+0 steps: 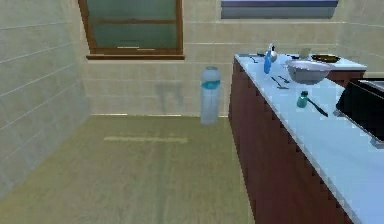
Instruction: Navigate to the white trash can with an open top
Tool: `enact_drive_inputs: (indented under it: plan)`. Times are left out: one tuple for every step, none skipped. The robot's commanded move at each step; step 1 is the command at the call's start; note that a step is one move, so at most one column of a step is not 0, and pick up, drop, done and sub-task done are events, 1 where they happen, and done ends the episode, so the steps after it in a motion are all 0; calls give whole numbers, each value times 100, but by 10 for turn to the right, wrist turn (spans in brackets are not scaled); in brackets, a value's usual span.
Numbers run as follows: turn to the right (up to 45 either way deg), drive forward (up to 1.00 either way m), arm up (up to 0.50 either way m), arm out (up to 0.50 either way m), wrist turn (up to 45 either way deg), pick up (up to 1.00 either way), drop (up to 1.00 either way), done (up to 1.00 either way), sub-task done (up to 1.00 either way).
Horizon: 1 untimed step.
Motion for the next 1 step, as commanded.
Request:
enact_drive_inputs:
  plan:
    - [0,100,0,0,0,0,0,0,0]
